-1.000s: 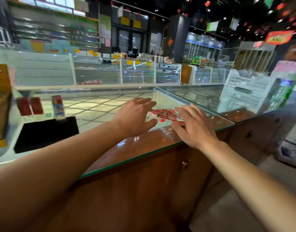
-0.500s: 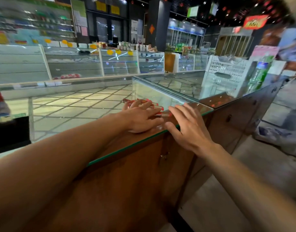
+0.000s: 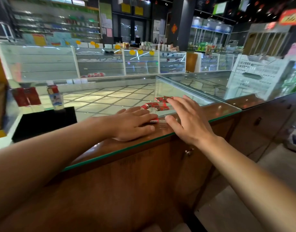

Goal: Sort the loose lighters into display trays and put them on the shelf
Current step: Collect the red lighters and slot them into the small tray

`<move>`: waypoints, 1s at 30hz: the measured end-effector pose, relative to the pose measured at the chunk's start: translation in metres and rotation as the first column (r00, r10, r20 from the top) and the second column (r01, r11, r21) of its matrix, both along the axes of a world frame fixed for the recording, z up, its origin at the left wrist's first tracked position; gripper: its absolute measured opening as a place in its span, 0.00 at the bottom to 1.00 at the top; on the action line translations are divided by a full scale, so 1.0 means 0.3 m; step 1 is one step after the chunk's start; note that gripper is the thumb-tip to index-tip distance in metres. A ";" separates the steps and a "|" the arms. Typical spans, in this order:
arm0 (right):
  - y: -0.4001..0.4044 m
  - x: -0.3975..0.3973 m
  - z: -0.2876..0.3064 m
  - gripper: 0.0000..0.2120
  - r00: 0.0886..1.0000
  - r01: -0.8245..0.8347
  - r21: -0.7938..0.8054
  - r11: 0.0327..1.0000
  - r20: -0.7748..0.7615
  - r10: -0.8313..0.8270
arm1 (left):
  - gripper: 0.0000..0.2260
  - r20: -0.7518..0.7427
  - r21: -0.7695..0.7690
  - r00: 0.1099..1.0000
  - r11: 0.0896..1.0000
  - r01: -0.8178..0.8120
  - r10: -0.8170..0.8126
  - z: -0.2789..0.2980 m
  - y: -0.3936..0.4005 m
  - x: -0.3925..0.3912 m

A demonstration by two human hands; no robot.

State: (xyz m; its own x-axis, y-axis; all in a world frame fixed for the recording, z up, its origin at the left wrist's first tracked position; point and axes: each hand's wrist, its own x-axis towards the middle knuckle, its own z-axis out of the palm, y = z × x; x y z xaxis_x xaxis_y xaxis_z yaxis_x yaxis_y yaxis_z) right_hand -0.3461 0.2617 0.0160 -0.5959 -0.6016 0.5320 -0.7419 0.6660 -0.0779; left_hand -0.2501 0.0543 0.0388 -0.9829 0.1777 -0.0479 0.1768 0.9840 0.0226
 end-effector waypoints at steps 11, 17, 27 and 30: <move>-0.089 0.079 0.010 0.30 0.993 -0.111 -0.001 0.994 -0.040 0.110 | 0.23 -0.134 0.212 0.989 0.976 -0.041 0.070 0.021 -0.068 0.116; -0.091 0.098 0.013 0.30 0.993 -0.114 -0.018 0.993 0.003 0.115 | 0.37 -0.072 0.234 0.962 0.942 -0.241 0.264 0.033 -0.006 0.048; -0.120 0.122 0.002 0.33 0.988 -0.148 -0.006 0.989 -0.034 0.148 | 0.23 -0.153 0.166 0.929 0.935 -0.312 0.337 0.000 -0.076 0.055; -0.128 0.138 -0.003 0.31 0.988 -0.151 0.004 0.989 -0.044 0.151 | 0.22 -0.137 0.161 0.940 0.944 -0.289 0.312 -0.009 -0.077 0.078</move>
State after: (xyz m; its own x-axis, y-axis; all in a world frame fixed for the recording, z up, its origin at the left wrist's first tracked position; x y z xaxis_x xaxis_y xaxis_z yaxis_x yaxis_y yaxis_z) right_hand -0.3047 0.2233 0.0151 -0.4747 -0.6828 0.5555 -0.8364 0.5465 -0.0430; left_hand -0.2267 0.0311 0.0360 -0.9842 -0.1333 0.1164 -0.1144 0.9811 0.1562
